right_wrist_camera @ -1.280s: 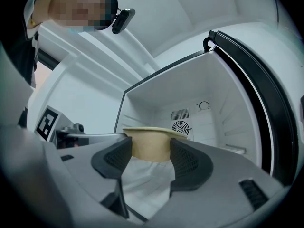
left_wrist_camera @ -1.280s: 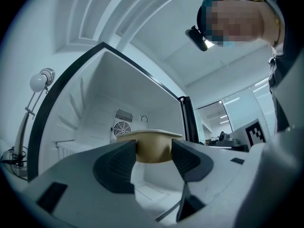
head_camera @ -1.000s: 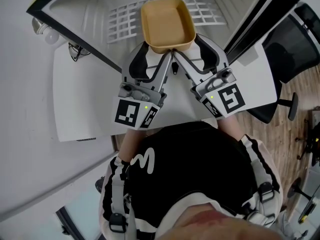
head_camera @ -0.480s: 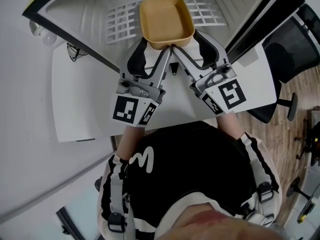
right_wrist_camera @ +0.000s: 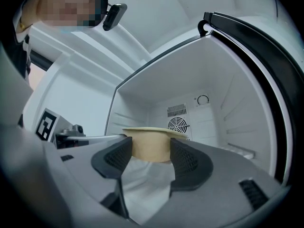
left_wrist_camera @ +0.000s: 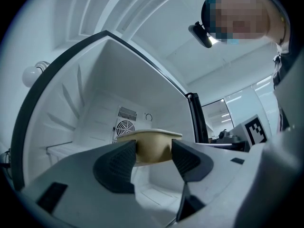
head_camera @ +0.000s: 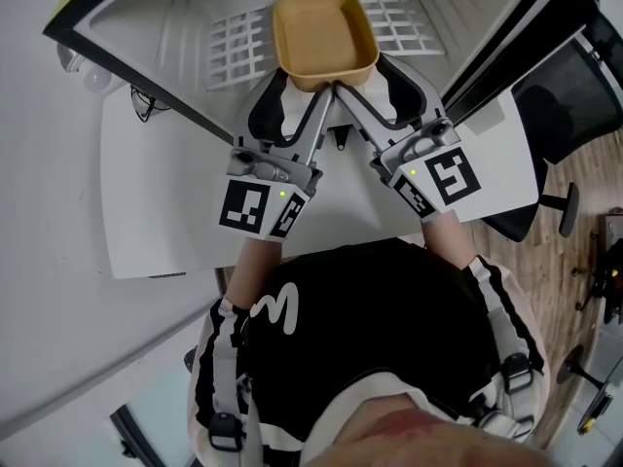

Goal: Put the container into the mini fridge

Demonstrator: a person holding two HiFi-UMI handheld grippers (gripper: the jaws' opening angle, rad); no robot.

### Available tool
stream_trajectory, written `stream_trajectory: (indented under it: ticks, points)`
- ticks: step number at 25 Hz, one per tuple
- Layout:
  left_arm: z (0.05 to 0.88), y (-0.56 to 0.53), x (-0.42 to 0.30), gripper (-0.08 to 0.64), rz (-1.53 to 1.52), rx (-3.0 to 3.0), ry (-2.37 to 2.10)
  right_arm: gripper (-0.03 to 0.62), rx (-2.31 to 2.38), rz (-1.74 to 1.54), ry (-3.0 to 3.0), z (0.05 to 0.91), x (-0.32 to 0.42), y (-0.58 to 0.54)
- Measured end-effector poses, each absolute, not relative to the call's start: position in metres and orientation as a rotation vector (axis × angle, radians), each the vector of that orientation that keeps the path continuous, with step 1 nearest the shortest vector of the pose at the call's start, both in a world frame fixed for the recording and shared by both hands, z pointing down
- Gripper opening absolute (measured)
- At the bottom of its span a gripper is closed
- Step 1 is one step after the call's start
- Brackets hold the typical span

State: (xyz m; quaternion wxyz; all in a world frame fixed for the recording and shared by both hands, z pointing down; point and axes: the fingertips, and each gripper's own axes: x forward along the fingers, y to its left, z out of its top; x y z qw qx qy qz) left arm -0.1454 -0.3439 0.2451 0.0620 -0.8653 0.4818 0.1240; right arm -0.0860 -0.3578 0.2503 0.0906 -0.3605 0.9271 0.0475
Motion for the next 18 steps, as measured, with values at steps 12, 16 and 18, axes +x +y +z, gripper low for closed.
stream_trajectory:
  ticks: [12,16,18]
  points:
    - [0.244,-0.356,-0.147,0.230,0.379,-2.625,1.473,0.259,-1.078,0.122,2.767,0.250,-0.087,-0.370]
    - [0.243,-0.360,-0.147,0.230,0.383,-2.633,1.480,0.259,-1.085,0.116,2.769,0.250,-0.088,-0.374]
    - [0.244,-0.363,-0.148,0.230,0.381,-2.640,1.482,0.259,-1.087,0.112,2.771,0.250,-0.088,-0.377]
